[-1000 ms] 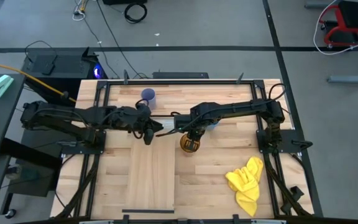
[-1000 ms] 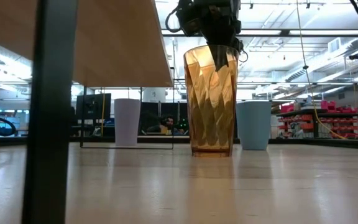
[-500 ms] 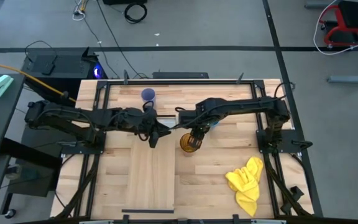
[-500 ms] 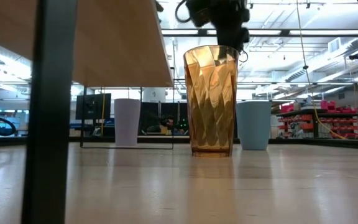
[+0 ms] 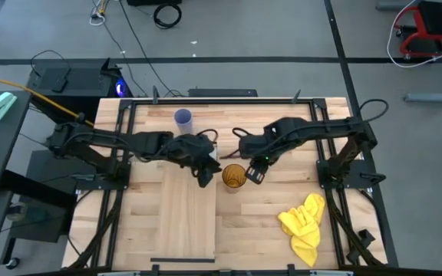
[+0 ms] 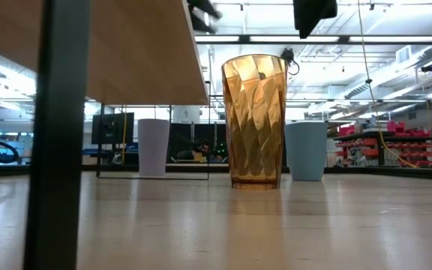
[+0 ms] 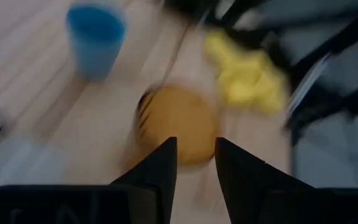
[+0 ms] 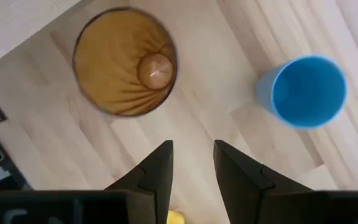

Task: Stack small to large cups/mugs on shelf
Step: Put the brown cup on the shelf

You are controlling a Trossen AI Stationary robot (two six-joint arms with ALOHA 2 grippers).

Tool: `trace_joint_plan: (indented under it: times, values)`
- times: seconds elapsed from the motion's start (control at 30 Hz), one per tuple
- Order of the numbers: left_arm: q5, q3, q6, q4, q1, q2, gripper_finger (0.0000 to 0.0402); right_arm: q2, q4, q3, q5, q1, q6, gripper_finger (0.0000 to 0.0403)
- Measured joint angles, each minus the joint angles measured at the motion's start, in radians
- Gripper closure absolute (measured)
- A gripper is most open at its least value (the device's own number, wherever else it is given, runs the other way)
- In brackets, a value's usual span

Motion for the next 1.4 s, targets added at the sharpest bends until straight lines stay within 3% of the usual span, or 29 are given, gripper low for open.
trace_joint_plan:
  times: [0.47,0.7,1.07,1.4]
  values:
    - [-0.012,0.419,0.084,-0.420,0.005,0.302,0.0283,-0.021,0.026,-0.204,0.038,0.086,0.103,0.0280]
    - [-0.023,0.555,0.110,-0.582,0.012,0.435,0.0282,-0.043,0.061,-0.229,0.069,0.131,0.151,0.0280]
    - [-0.022,0.580,0.111,-0.598,0.043,0.468,0.0281,-0.060,0.085,-0.229,0.097,0.172,0.183,0.0280]
    - [-0.023,0.580,0.107,-0.596,0.044,0.468,0.0254,-0.060,0.091,-0.229,0.126,0.170,0.176,0.0280]
